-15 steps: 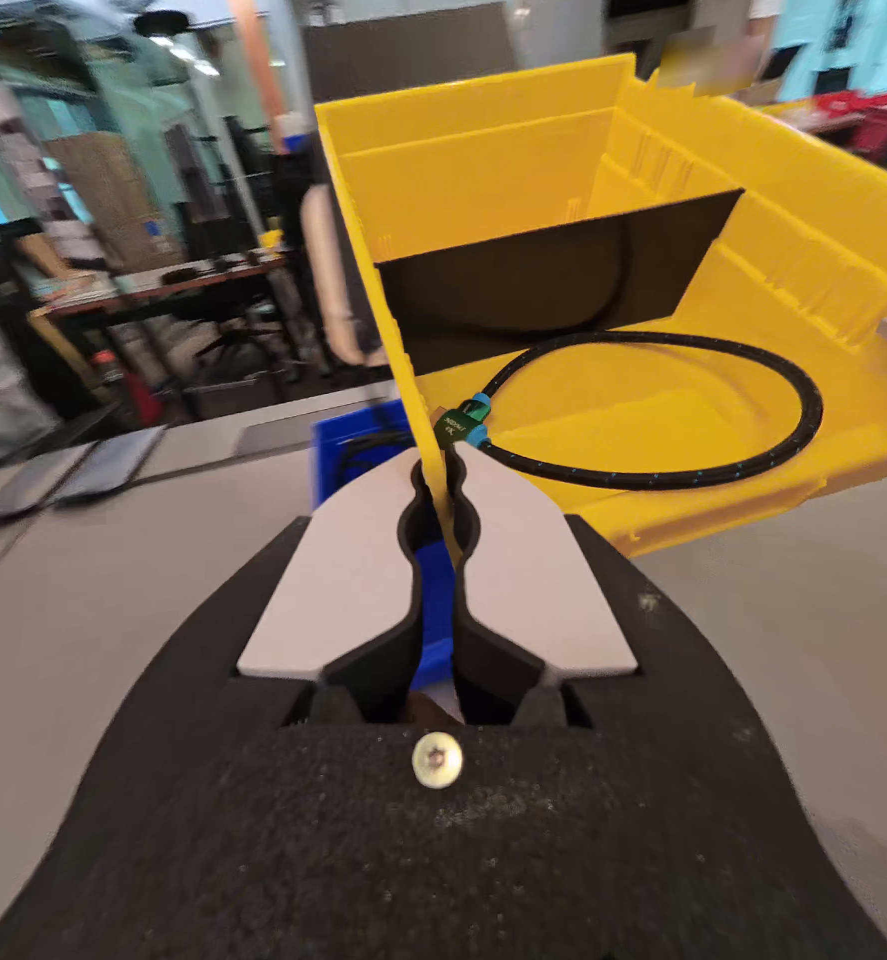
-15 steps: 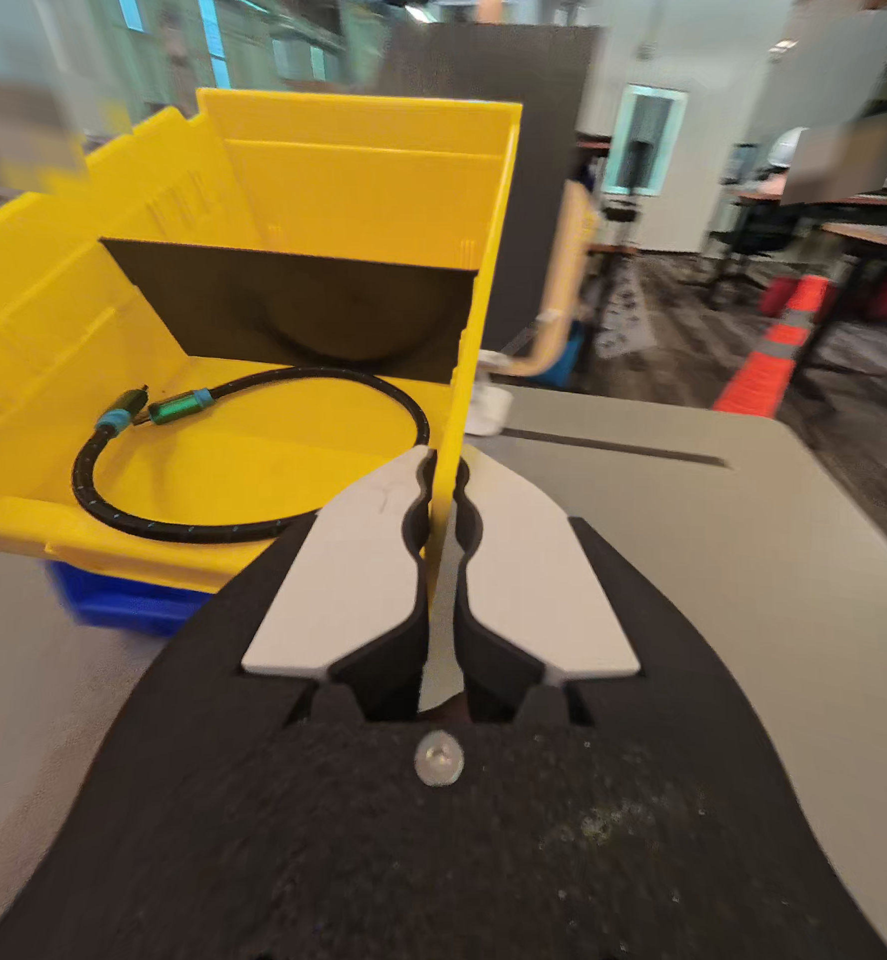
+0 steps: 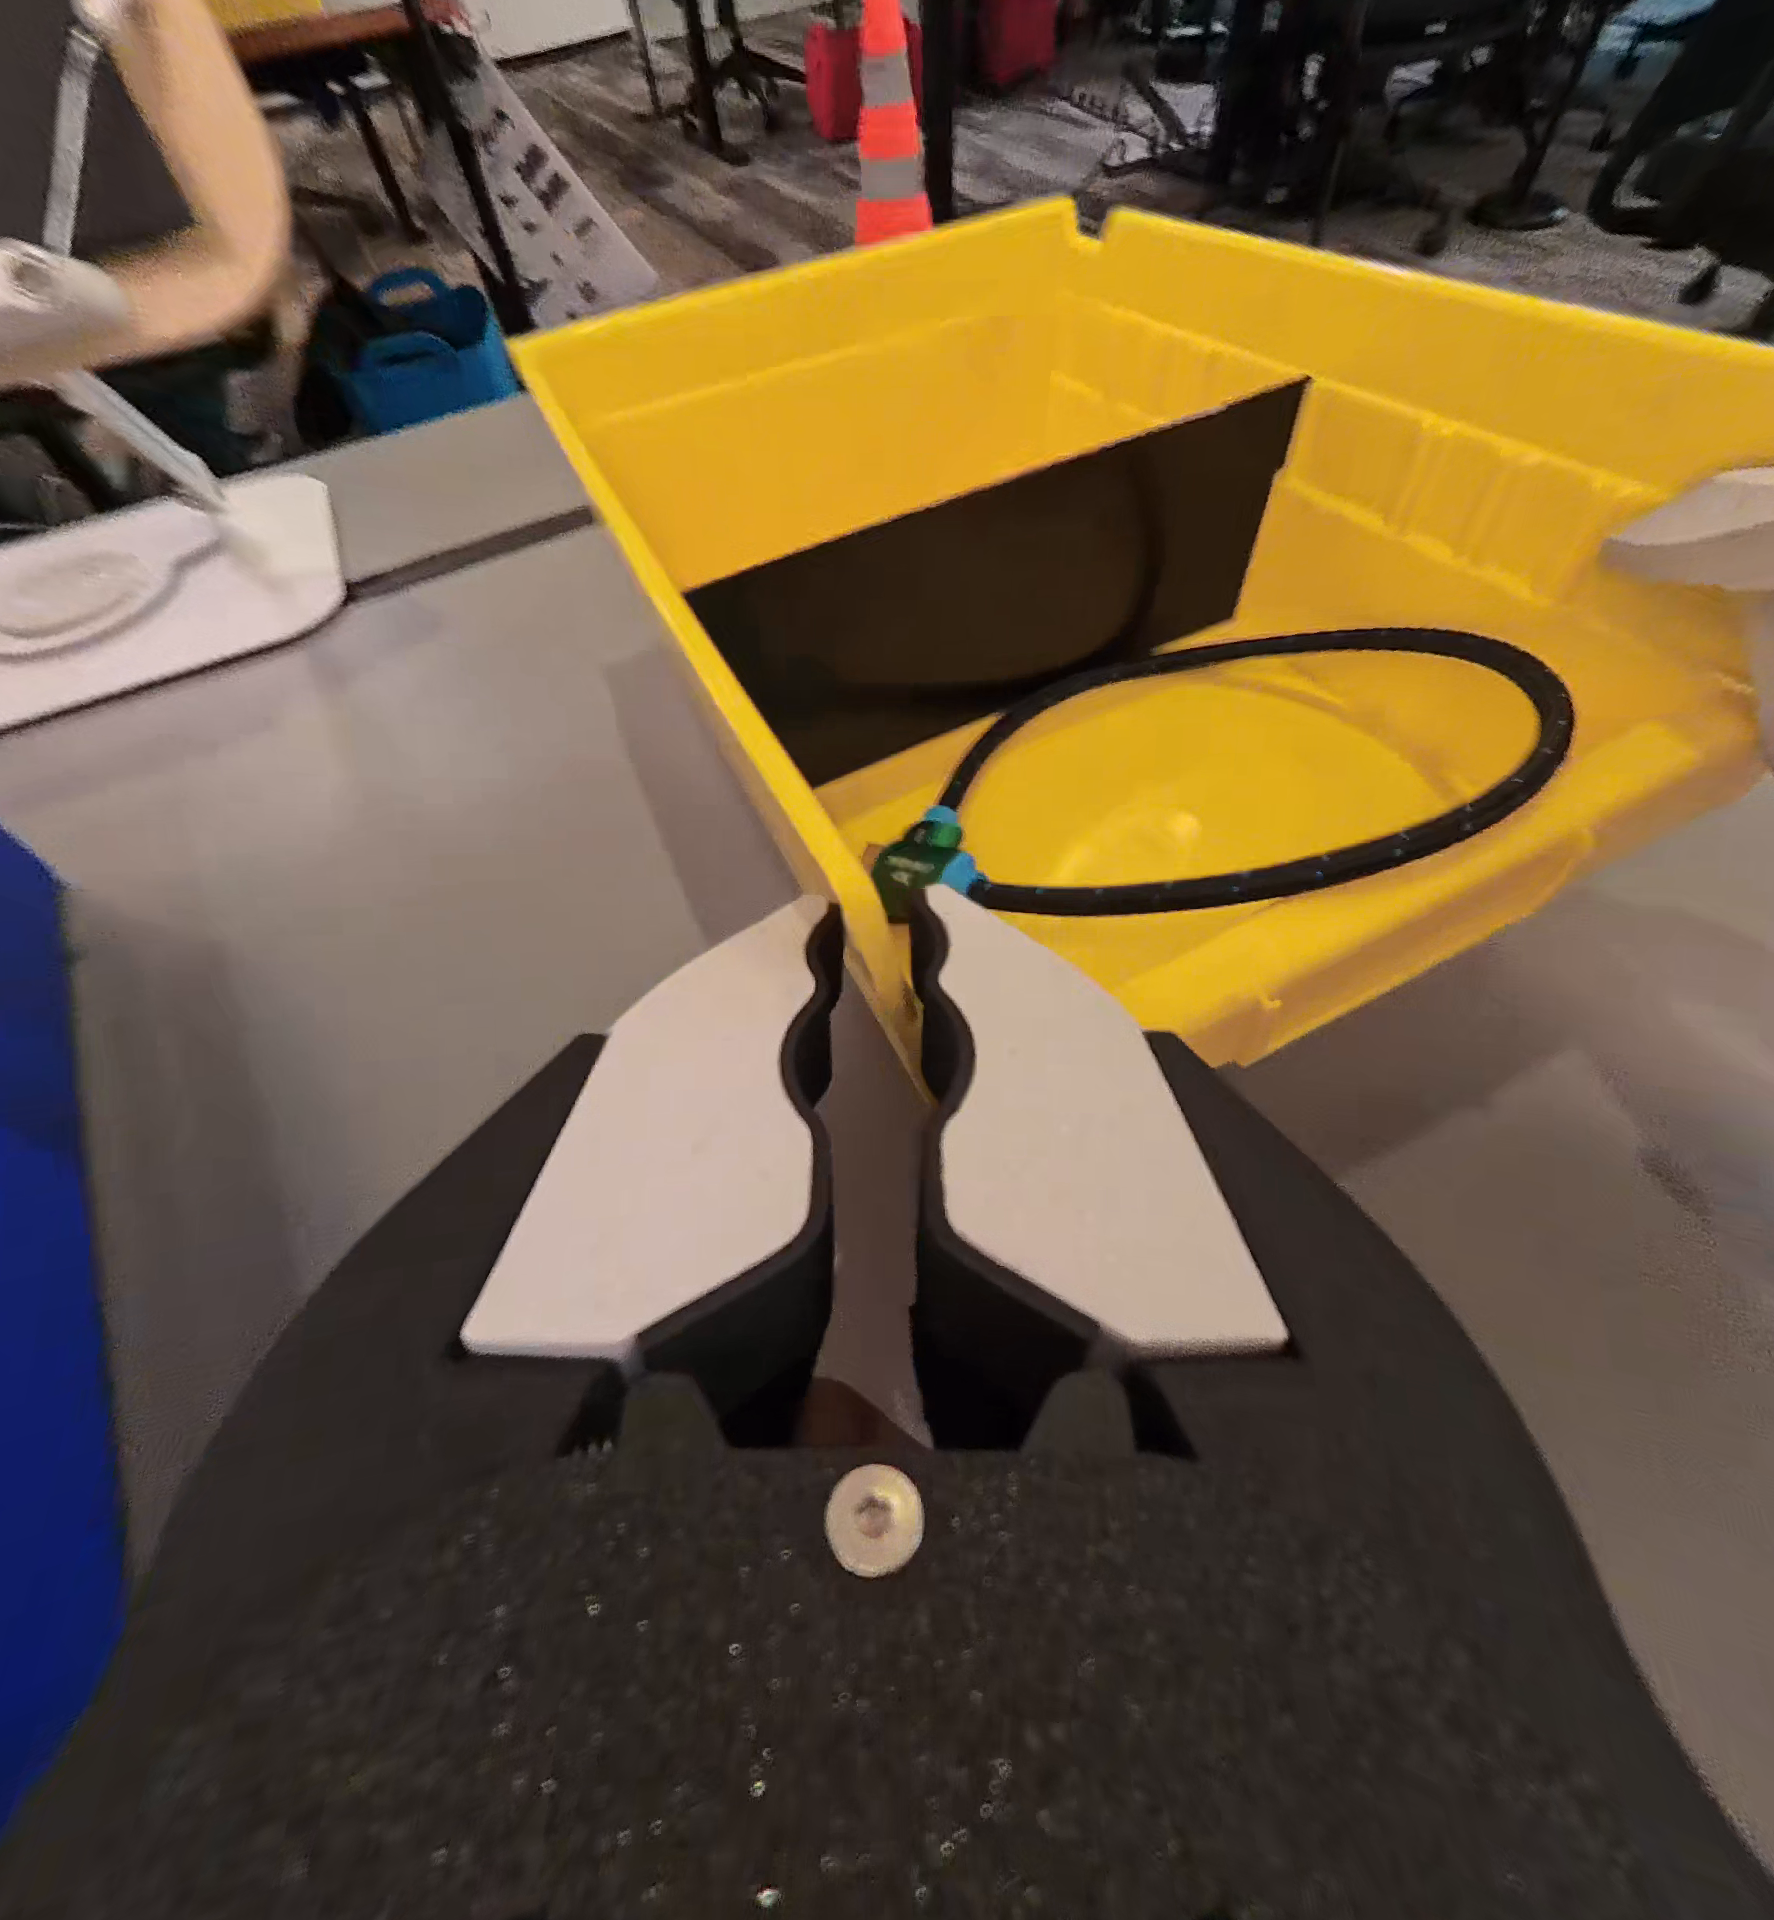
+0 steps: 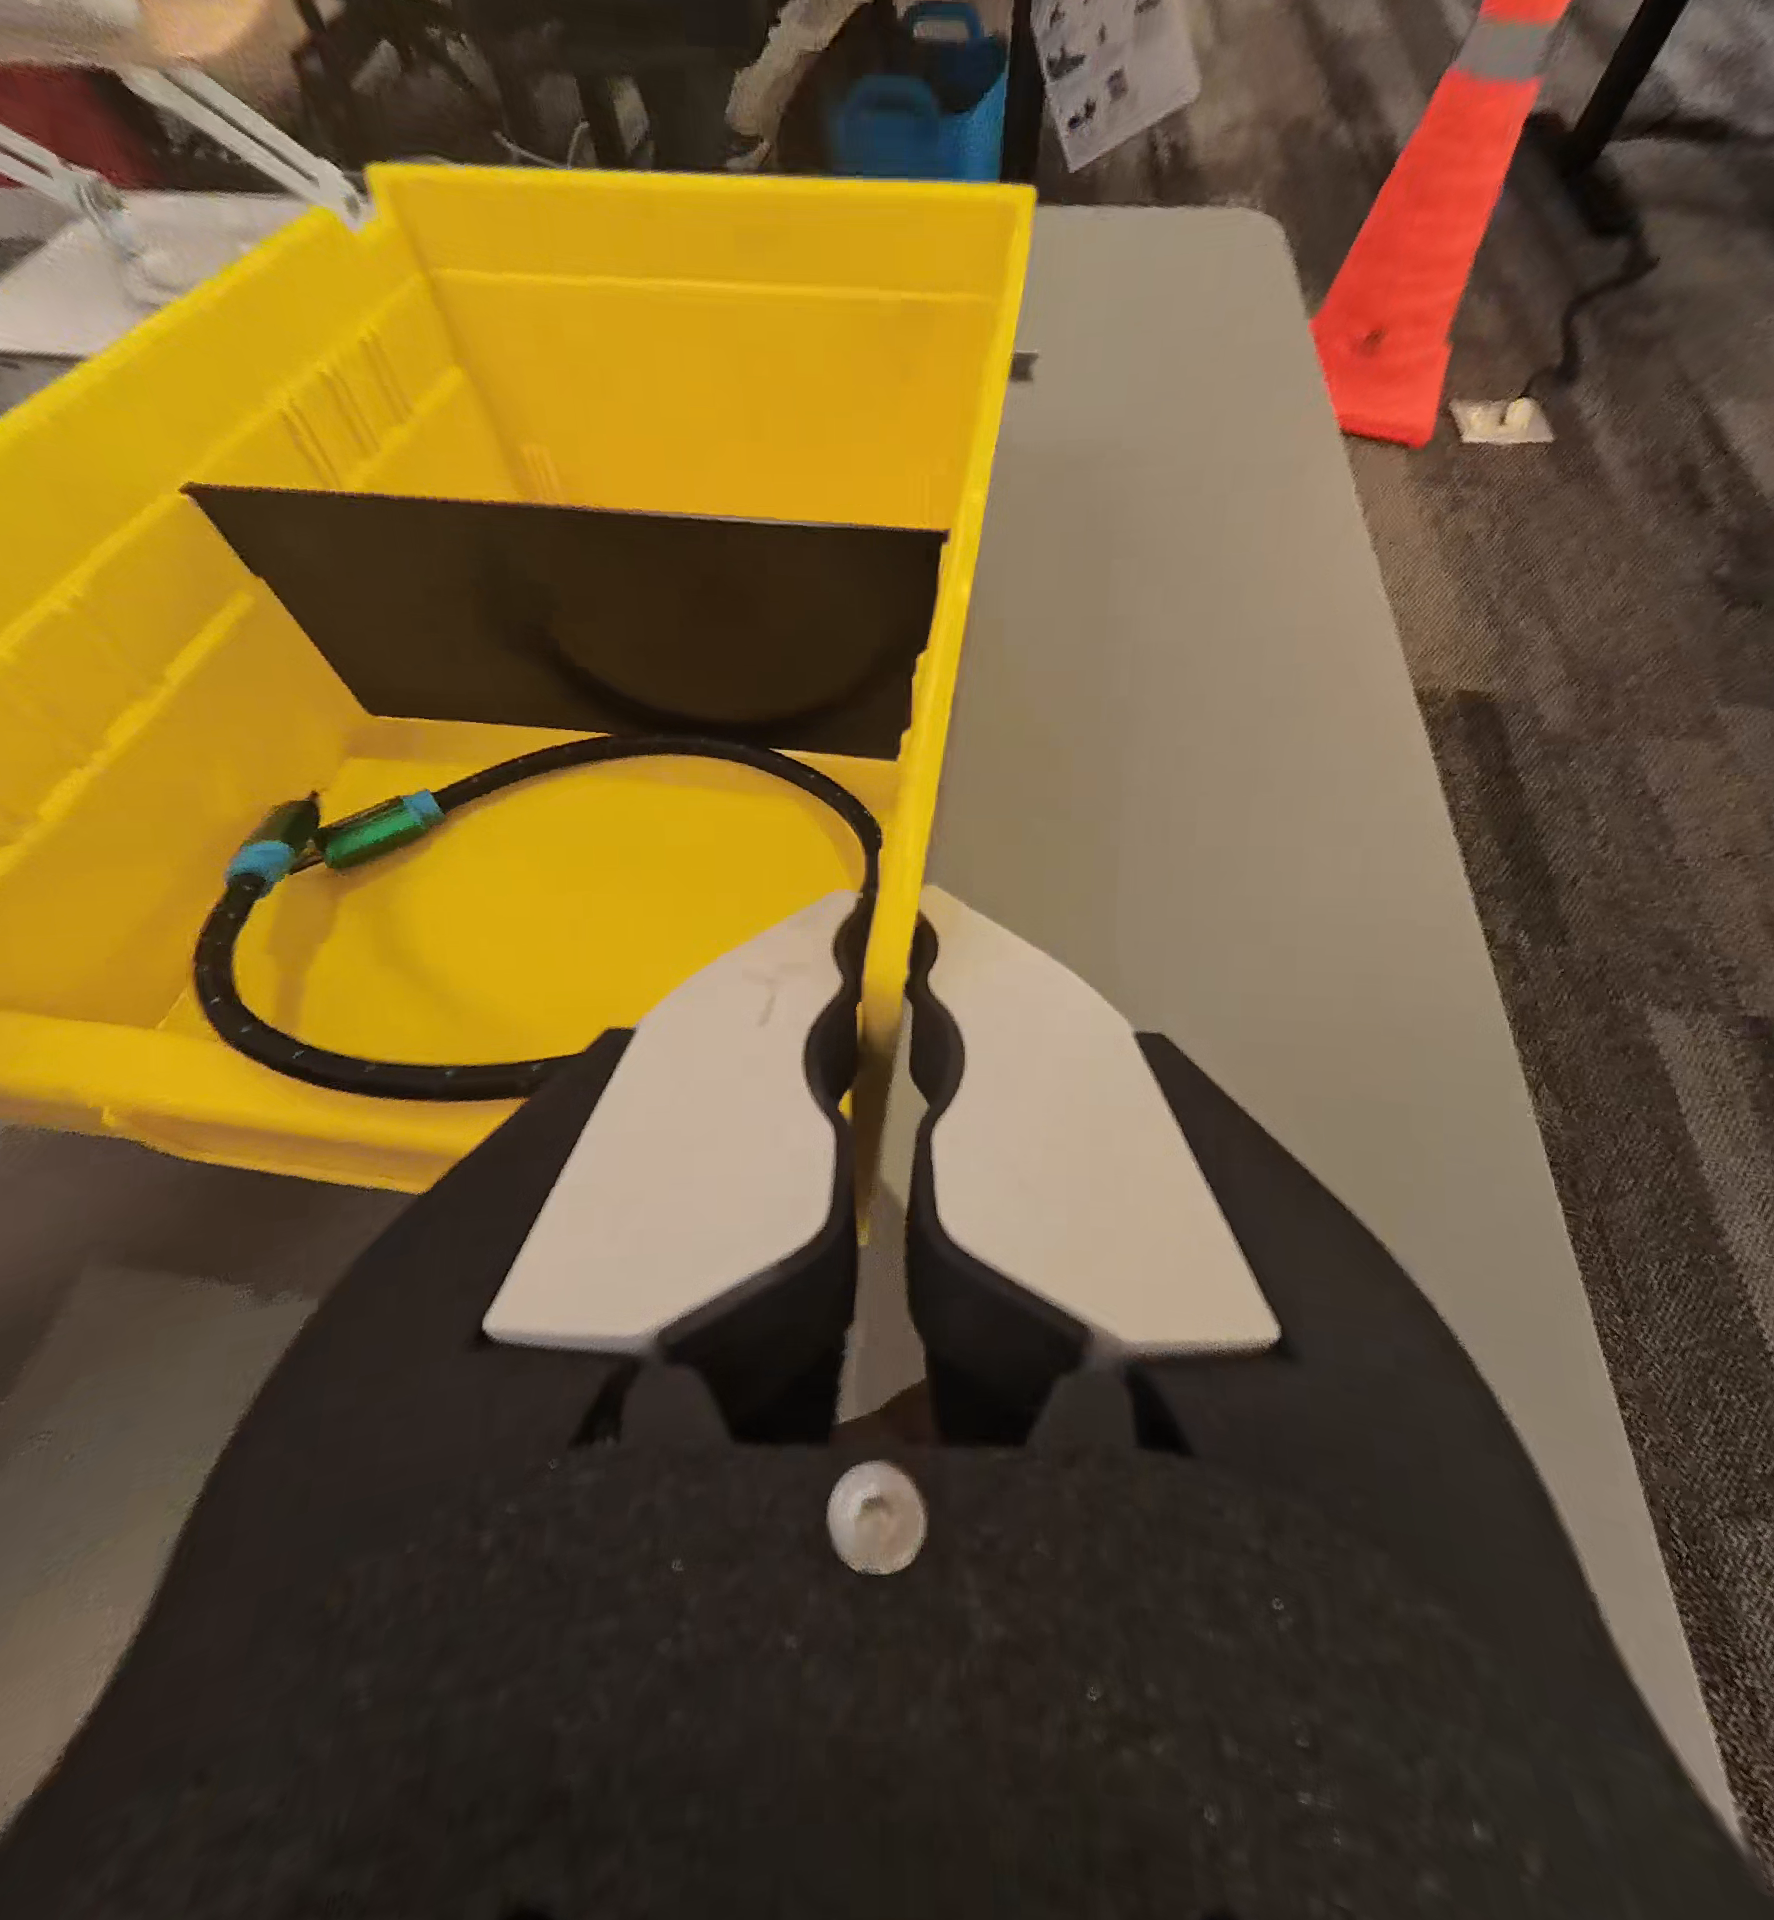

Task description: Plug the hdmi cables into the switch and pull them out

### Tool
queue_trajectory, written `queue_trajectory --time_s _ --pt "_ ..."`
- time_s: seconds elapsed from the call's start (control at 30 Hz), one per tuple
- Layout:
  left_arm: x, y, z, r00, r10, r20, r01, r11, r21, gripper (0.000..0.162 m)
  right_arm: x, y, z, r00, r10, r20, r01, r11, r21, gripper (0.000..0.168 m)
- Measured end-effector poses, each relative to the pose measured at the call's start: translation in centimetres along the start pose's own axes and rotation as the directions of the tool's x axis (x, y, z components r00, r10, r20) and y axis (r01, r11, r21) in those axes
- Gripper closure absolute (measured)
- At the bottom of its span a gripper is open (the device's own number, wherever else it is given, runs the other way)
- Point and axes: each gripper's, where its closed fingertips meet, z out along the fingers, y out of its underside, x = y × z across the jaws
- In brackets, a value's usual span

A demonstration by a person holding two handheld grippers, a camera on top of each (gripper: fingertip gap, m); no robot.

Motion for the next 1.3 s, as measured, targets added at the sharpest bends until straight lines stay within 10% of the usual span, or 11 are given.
queue_trajectory --time_s 0.3,0.47,0.6,0.7,0.83,1.07,1.3 --pt "2.8 1.3 -1.4 0.98 -0.013 -0.199 0.009 1.0 -0.021 0.137 1.8 1.3 1.1 0.998 0.058 -0.006 -0.058 0.998 -0.009 0.164" --pt "-2.6 -1.0 -10.8 0.945 -0.092 -0.314 0.124 0.989 0.085 0.116 2.0 -3.0 -5.1 0.963 -0.056 -0.263 0.1 0.982 0.158 0.143" --pt "-16.6 1.1 -18.3 0.99 -0.141 0.019 0.138 0.982 0.13 0.115 -7.8 -6.2 -8.0 0.948 -0.227 -0.224 0.29 0.907 0.306 0.129" --pt "-26.2 5.9 -21.9 0.941 -0.139 0.31 0.137 0.99 0.026 0.115 -20.6 -4.0 -6.0 0.968 -0.238 0.085 0.205 0.937 0.284 0.125" --pt "-31.1 10.5 -21.5 0.894 -0.287 0.346 0.313 0.95 -0.021 0.112 -35.2 1.0 -2.1 0.93 -0.11 0.351 0.073 0.991 0.116 0.129" --pt "-32.5 12.2 -16.8 0.938 -0.216 0.271 0.262 0.954 -0.145 0.154 -37.7 1.7 4.1 0.993 -0.086 0.083 0.09 0.995 -0.047 0.163" --pt "-36.5 11.6 -20.1 0.942 -0.168 0.292 0.206 0.973 -0.105 0.159 -42.1 0.9 3.5 0.997 -0.046 0.067 0.049 0.997 -0.052 0.166"
